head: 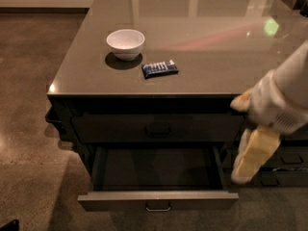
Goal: Close middle drawer
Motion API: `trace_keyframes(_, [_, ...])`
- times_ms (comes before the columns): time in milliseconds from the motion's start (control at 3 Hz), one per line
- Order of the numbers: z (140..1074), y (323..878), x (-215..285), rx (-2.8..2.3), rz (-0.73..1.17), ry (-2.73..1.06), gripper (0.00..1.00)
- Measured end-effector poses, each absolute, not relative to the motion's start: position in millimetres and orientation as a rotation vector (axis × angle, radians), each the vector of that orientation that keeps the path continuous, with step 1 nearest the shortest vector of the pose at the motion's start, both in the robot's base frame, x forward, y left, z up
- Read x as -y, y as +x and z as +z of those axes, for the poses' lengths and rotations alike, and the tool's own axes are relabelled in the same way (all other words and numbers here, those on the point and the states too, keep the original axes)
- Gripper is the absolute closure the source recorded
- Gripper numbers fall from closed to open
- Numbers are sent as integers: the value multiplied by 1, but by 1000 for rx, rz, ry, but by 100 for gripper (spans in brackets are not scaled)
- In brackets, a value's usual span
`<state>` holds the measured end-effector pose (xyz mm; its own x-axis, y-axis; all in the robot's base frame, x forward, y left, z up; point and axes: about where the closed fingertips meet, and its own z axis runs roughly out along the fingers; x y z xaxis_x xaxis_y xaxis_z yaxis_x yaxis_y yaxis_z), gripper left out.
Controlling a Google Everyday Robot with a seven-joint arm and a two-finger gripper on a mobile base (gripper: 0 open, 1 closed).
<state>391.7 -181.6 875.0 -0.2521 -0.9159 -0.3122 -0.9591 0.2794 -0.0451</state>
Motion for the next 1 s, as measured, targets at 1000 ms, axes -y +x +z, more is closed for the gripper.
trace_keyframes(1000, [785,352,151,-2259,531,-1735,0])
